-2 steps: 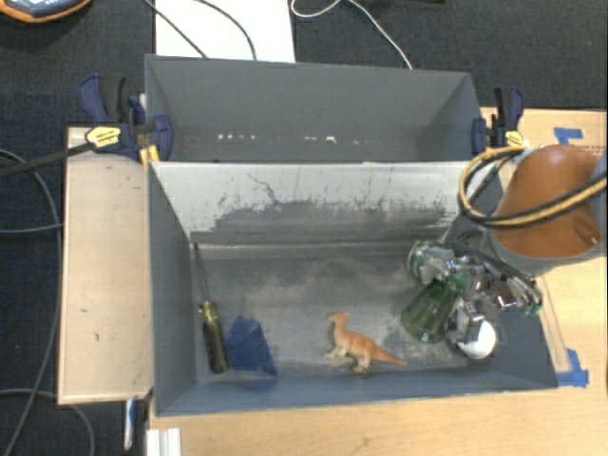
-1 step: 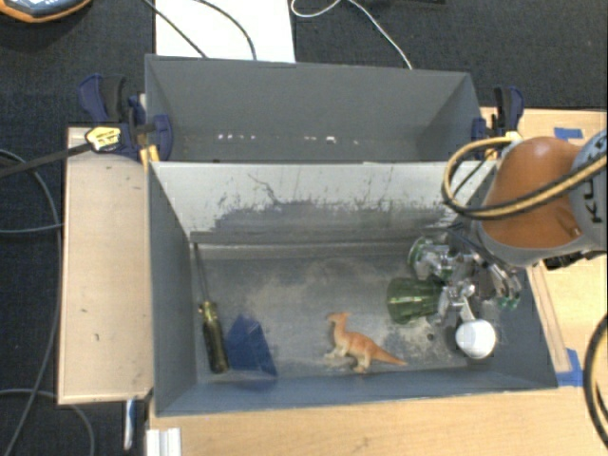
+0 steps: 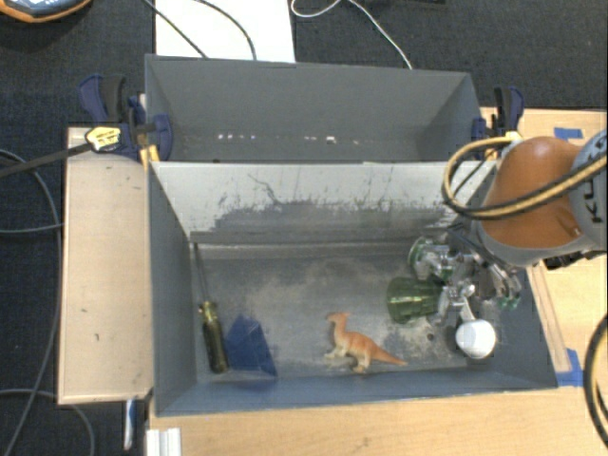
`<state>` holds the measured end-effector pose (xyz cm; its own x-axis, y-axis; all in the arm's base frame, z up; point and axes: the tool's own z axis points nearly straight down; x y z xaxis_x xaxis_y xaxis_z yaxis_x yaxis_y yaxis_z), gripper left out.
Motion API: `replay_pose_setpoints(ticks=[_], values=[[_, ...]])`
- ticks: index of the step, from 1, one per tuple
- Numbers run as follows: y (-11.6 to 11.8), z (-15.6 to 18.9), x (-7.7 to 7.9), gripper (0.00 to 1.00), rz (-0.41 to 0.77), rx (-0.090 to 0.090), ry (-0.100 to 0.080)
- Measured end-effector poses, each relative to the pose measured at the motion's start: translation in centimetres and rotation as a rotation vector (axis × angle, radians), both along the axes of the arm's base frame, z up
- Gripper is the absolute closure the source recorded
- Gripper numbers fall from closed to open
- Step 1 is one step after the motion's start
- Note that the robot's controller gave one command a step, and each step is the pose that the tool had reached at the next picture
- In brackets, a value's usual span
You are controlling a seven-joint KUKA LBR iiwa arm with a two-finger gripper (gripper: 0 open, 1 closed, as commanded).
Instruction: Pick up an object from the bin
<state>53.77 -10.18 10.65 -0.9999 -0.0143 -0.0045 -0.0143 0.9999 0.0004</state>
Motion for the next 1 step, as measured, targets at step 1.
replay_pose_setpoints(ticks=[1], values=[[1.0, -3.61, 2.34, 1.0, -0.066, 0.001, -0.004]])
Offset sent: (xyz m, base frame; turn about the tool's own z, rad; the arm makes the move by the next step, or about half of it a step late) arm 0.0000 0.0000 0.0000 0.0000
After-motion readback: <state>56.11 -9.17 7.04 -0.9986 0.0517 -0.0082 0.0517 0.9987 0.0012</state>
